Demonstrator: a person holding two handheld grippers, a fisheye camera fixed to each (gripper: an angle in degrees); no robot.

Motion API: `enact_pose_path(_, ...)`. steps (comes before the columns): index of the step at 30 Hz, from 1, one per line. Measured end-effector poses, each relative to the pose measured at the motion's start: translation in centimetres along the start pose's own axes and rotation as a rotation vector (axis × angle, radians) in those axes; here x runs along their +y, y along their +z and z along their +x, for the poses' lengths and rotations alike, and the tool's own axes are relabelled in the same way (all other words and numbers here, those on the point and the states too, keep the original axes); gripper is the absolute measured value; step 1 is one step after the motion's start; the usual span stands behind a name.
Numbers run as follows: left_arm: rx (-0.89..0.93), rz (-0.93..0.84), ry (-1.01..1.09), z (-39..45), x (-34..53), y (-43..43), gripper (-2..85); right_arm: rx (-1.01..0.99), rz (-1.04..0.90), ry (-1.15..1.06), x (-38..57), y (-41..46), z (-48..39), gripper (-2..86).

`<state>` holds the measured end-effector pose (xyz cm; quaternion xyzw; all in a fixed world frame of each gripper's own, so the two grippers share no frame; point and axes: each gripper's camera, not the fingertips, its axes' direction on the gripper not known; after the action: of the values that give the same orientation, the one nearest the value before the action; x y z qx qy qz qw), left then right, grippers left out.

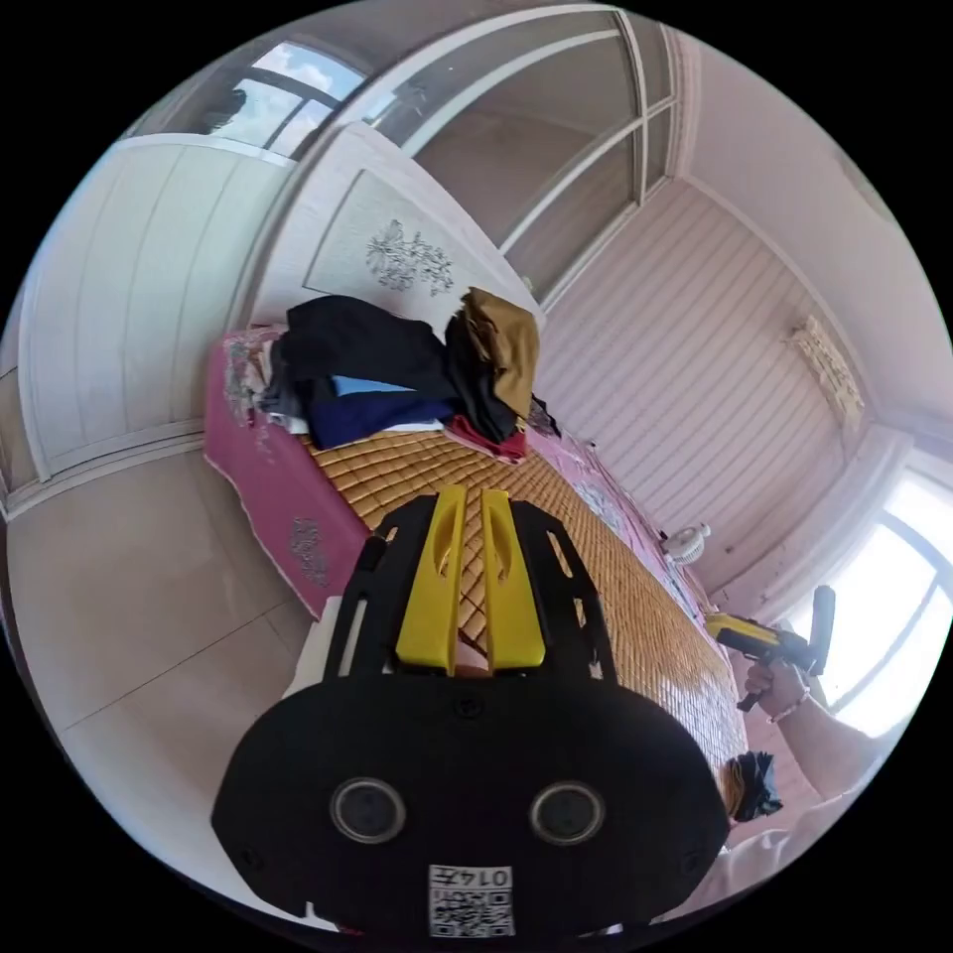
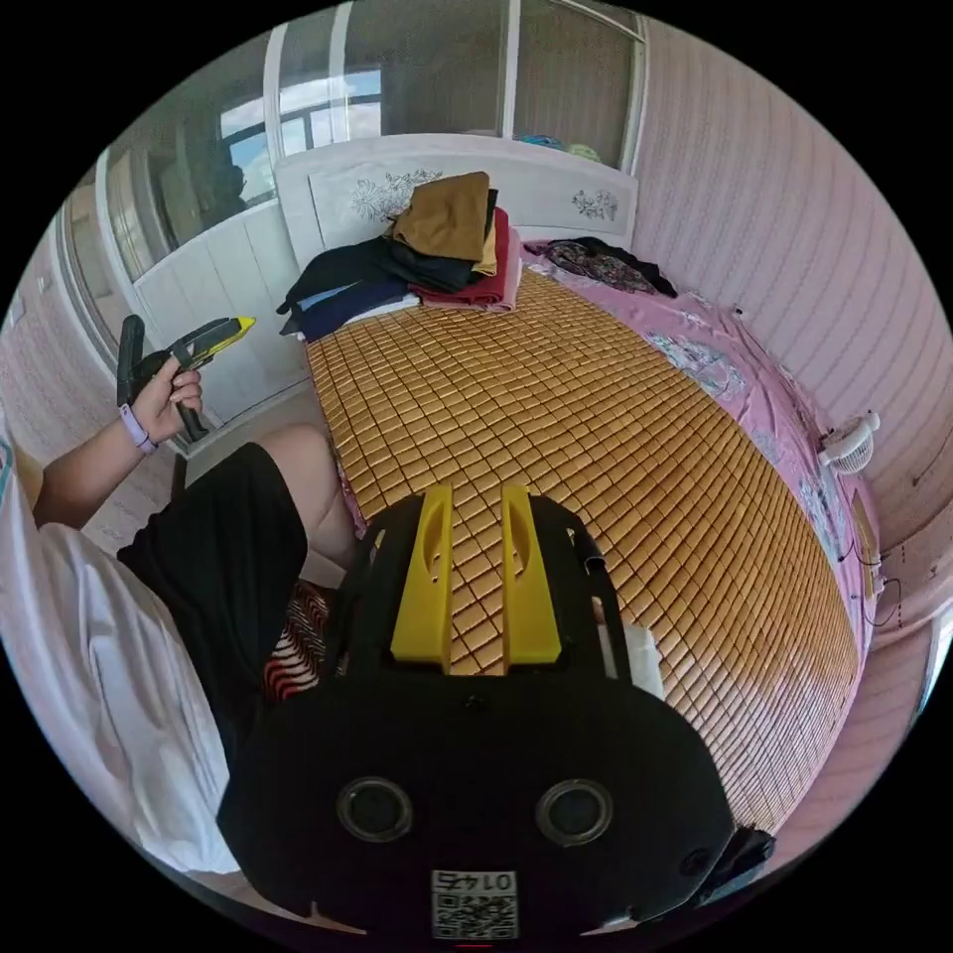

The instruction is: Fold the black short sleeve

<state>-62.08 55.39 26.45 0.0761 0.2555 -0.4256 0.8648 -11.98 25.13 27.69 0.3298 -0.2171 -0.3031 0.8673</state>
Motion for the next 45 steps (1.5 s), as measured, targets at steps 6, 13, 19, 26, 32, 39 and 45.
enact_pose_path(6,-0.119,0.067,-0.109,-8.6,-5.2,-1.6,6.3,-0.231,0.033,-0.084,-13.8,9.0,-4.3,7.8)
enact_pose_path(13,-0.110,0.113,-0.231,-14.3,-12.7,1.5,13.3,-0.404,0.007,-0.017,-24.8,21.6,-9.4,10.2)
enact_pose_path(19,-0.157,0.035,-0.269,-17.0,-17.8,5.4,14.7,-0.360,-0.096,0.014,-30.7,31.4,-11.0,13.2)
enact_pose_path(26,-0.119,-0.021,-0.238,-18.0,-20.1,7.0,6.9,-0.383,-0.133,0.216,-33.8,39.3,-7.4,12.3)
enact_pose_path(32,-0.150,0.002,-0.171,-16.2,-21.3,5.2,0.8,-0.460,-0.084,0.235,-33.8,39.4,-5.3,2.6)
enact_pose_path(39,0.005,0.142,0.116,-7.9,-22.2,0.0,-0.4,-0.536,0.103,0.117,-35.4,30.4,-2.0,1.0)
enact_pose_path(45,0.356,-0.050,0.392,3.4,-16.5,1.3,-0.3,-0.480,0.225,0.199,-26.2,23.3,8.9,1.1)
